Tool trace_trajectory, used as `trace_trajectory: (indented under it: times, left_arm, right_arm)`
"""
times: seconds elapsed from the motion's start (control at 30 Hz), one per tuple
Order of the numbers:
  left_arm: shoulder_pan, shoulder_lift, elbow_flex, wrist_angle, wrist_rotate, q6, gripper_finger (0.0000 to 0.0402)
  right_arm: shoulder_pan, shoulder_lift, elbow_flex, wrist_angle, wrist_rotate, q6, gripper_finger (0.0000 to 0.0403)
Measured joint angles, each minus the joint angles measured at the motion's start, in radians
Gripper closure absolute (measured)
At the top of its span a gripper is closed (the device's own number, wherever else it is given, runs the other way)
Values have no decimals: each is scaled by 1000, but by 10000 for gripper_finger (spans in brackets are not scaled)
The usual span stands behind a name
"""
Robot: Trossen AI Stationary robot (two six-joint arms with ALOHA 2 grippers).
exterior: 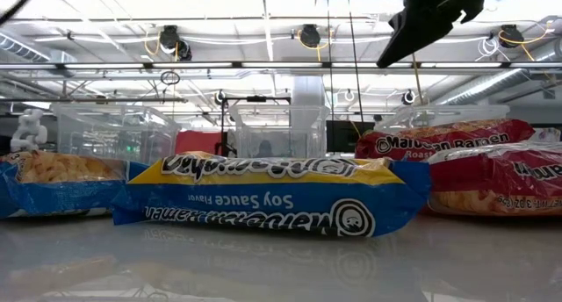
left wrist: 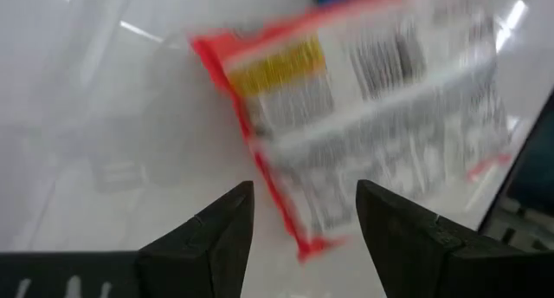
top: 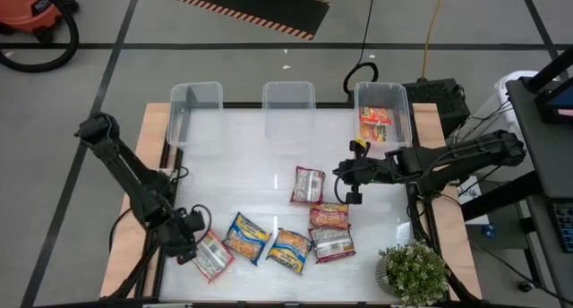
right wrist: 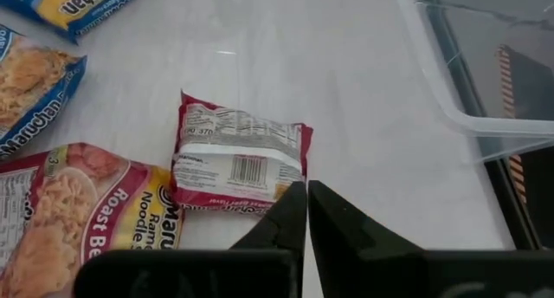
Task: Sort Maruchan noodles
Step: Put the orange noodle pack into the right transparent bin
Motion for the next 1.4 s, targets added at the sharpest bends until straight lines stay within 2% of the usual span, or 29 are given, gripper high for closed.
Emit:
trace_trajectory:
  times: [0.2, 0.37, 0.57, 0.77, 0.9, 1.23, 1.4]
  left_arm:
    - [-157, 0, 0, 10, -10, -135, 192]
    - [-226, 19, 0, -6, -85, -226, 192]
    - [-243, 99, 0, 14, -80, -232, 192]
    - [-264, 182, 0, 133, -78, -238, 191]
    - [-272, 225, 5, 151, -85, -230, 191]
    - [-273, 239, 4, 146, -136, -239, 192]
    - [-273, 240, 3, 121, -203, -254, 195]
  right_arm:
    - [15, 0, 0, -7, -1, -2, 392]
    - [16, 0, 0, -6, 0, -26, 392]
    - [16, 0, 0, -7, 0, -25, 392]
    - [16, 0, 0, -6, -3, -18, 392]
    - [16, 0, 0, -6, -3, -22, 392]
    - [16, 0, 0, -3, -2, -28, 392]
    - [16, 0, 0, -3, -2, -25, 392]
